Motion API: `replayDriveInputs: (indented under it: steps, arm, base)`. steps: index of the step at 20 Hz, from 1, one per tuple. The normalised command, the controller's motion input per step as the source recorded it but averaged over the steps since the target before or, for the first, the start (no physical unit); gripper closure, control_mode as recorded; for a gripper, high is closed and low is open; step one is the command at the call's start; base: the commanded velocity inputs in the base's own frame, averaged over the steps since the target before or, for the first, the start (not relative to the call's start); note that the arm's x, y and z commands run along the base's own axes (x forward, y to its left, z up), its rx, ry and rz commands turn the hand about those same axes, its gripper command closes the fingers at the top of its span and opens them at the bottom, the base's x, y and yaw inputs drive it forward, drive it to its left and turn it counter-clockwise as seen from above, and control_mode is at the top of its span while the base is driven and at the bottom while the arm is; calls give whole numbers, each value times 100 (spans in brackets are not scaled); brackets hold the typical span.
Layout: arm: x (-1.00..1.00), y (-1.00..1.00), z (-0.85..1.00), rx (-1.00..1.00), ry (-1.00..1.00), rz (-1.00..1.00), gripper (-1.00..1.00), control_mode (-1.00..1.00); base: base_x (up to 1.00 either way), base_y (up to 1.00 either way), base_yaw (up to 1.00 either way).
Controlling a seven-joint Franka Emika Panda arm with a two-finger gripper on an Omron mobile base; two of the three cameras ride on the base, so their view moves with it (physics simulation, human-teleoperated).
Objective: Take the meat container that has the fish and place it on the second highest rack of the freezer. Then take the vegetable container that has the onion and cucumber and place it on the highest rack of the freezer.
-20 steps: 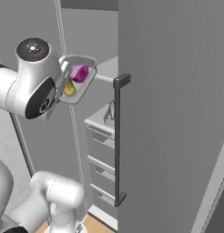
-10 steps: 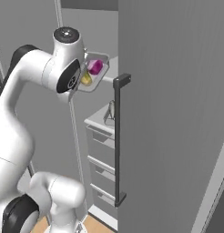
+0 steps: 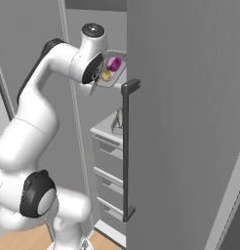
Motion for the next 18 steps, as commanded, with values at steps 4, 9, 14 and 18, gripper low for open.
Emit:
replayDriveInputs:
  steps: [4,9,14,18]
  arm:
    - [96,-13,0,0,0,0,100,-100]
    - [86,-7,-14,0,4,0,100,-100]
    - [74,-3,-31,0,3,0,100,-100]
    - [78,-18,-34,0,2,0,100,-100]
  base:
    - [0,0,0]
    - [0,0,0]
    - [0,0,0]
    - [0,0,0]
